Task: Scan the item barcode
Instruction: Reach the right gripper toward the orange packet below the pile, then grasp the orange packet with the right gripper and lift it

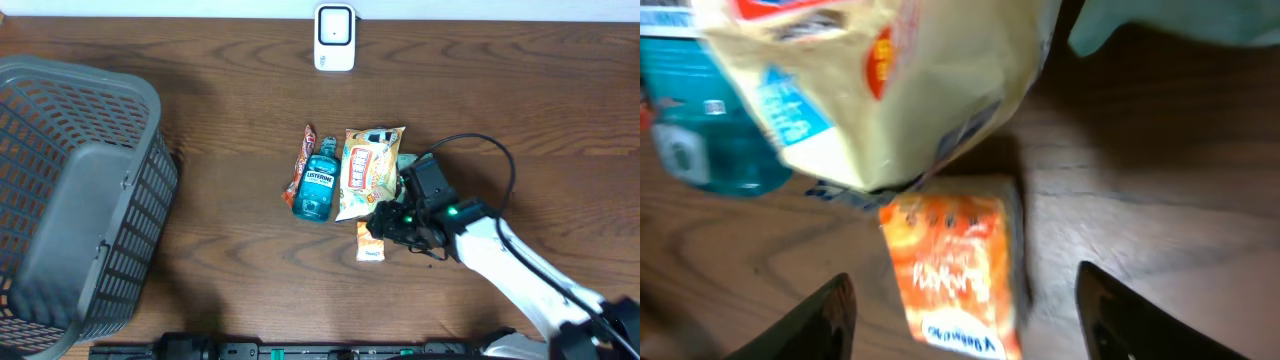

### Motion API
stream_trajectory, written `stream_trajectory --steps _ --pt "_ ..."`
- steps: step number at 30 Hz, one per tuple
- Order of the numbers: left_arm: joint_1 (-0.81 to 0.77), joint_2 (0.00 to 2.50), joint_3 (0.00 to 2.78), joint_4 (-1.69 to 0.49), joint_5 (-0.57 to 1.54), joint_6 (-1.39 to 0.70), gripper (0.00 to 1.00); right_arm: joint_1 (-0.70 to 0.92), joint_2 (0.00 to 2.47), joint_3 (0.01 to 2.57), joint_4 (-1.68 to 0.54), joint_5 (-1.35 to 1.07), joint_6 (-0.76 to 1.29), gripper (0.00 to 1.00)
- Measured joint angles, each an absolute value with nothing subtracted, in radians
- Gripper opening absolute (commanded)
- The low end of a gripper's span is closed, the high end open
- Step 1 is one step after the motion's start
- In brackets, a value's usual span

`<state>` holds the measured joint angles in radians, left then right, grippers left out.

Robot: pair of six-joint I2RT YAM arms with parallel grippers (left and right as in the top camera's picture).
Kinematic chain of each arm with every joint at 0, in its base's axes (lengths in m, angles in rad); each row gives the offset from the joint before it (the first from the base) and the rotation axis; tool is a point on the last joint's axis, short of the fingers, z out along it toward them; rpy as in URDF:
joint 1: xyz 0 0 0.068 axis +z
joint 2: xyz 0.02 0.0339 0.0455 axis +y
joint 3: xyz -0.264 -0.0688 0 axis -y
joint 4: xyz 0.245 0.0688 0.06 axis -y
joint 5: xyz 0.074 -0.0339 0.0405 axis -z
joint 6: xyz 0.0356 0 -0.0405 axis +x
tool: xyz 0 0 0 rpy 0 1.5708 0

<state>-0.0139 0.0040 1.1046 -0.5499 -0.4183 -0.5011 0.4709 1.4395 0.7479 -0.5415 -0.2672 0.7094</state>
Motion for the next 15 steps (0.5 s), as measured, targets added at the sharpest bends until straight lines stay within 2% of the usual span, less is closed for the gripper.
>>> stream_trajectory --steps 6,11,15 --pt "-0.014 0.004 1.105 -0.550 -0.418 -0.501 0.98 0.471 1.532 0.748 -0.529 -0.299 0.719 0.55" --pt "-0.014 0.004 1.105 -0.550 -0.418 -0.501 0.98 0.494 1.567 0.748 -0.527 -0.307 0.724 0.34" --pt "-0.014 0.004 1.105 -0.550 -0.418 -0.501 0.98 0.523 1.581 0.748 -0.521 -0.305 0.725 0.05"
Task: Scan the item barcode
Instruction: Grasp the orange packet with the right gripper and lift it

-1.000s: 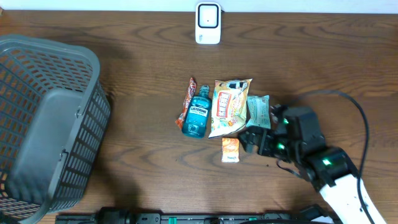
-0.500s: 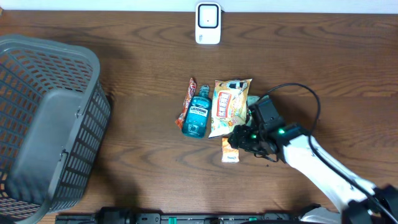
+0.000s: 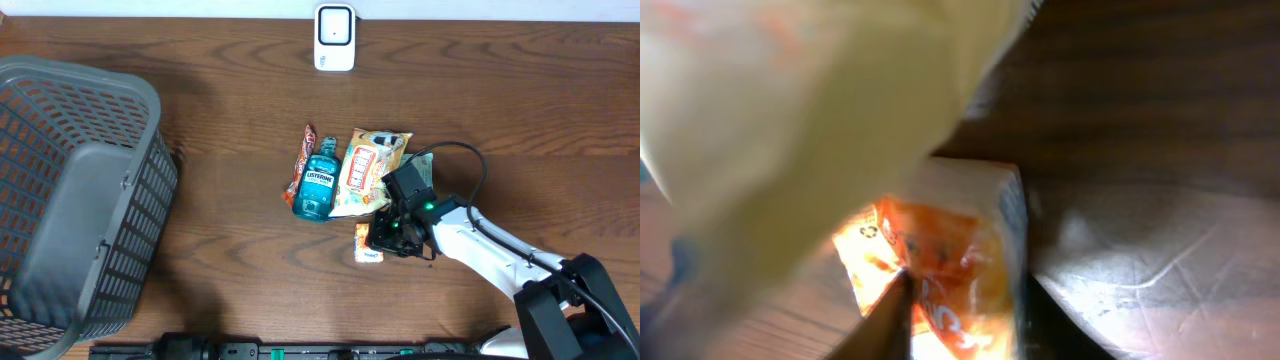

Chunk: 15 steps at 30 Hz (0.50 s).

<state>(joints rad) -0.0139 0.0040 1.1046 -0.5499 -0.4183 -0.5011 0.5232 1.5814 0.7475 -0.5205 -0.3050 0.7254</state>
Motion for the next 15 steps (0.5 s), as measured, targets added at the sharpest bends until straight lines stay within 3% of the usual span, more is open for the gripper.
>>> stream_trajectory --steps 1,8,15 --pt "-0.014 0.004 1.105 -0.550 -0.418 -0.501 0.98 0.526 1.581 0.748 -0.521 -0.305 0.723 0.01" --pt "-0.014 0.004 1.105 -0.550 -0.418 -0.501 0.98 0.497 1.581 0.751 -0.526 -0.366 0.651 0.01" --pt "-0.014 0.004 1.105 -0.550 -0.418 -0.501 0.98 0.343 1.543 0.748 -0.583 -0.901 0.170 0.01"
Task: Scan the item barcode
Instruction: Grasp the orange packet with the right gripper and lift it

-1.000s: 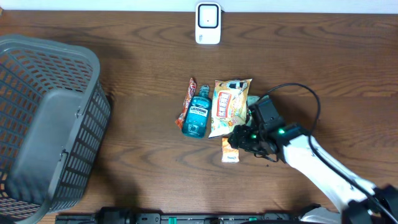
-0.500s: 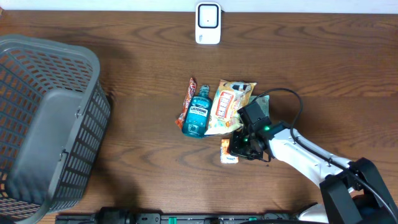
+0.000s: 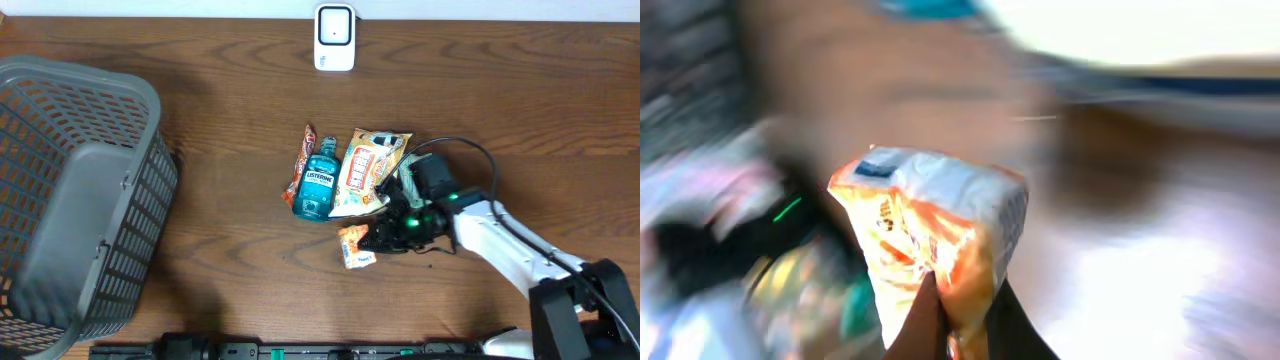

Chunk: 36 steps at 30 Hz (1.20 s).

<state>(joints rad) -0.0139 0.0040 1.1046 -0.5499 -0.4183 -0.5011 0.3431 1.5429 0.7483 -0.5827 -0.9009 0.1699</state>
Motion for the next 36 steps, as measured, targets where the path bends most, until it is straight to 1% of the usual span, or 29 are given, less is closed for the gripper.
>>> stream_trajectory --steps 3,6,11,18,29,36 --pt "-0.014 0.004 1.105 -0.550 -0.418 -0.501 0.98 0.309 1.533 0.748 -0.590 -1.121 -0.014 0.01" --pt "-0.014 0.004 1.105 -0.550 -0.418 -0.501 0.98 0.301 1.533 0.748 -0.587 -1.296 -0.141 0.01" --pt "-0.014 0.004 1.105 -0.550 -0.418 -0.501 0.98 0.302 1.533 0.748 -0.592 -1.457 -0.245 0.01" --pt "-0.014 0.004 1.105 -0.550 -0.418 -0.501 0.98 0.302 1.533 0.748 -0.594 -1.510 -0.279 0.01" --pt "-0.014 0.004 1.105 -0.550 -0.418 -0.501 0.98 0.302 1.533 0.748 -0.583 -1.523 -0.309 0.01" --pt "-0.014 0.004 1.105 -0.542 -0.433 -0.501 0.98 0.302 1.533 0.747 -0.560 -1.434 -0.349 0.01"
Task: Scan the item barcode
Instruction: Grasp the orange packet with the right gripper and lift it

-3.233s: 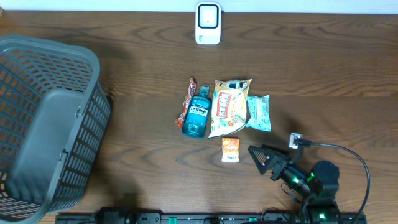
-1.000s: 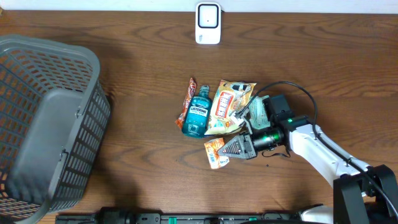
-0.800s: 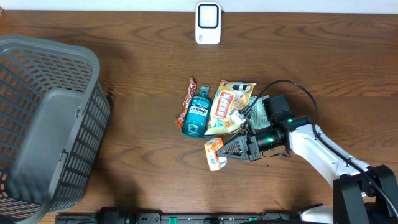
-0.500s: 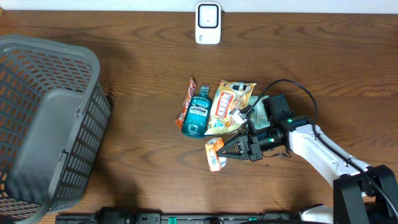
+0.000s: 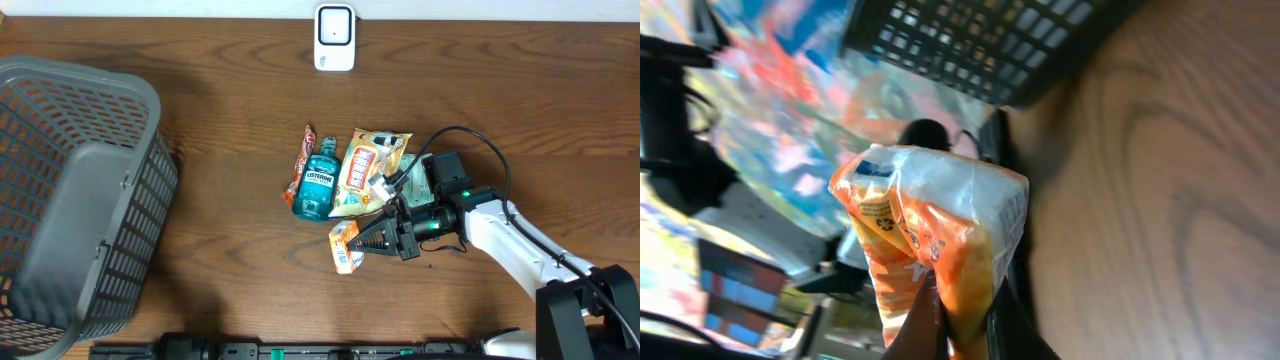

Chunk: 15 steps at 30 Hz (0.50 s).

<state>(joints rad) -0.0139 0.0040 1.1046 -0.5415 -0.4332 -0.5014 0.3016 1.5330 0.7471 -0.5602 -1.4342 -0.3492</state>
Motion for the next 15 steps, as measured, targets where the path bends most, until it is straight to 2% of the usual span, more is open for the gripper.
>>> stream_trajectory --steps 5,10,15 --pt "-0.014 0.004 1.104 -0.533 -0.467 -0.501 0.98 0.302 1.533 0.744 -0.455 -1.340 -0.304 0.01" --pt "-0.014 0.004 1.059 -0.503 -0.479 -0.501 0.98 0.302 1.533 0.744 -0.258 -1.176 -0.118 0.01" --pt "-0.014 0.004 0.975 -0.479 -0.482 -0.501 0.98 0.321 1.533 0.795 -0.215 -0.962 0.010 0.01"
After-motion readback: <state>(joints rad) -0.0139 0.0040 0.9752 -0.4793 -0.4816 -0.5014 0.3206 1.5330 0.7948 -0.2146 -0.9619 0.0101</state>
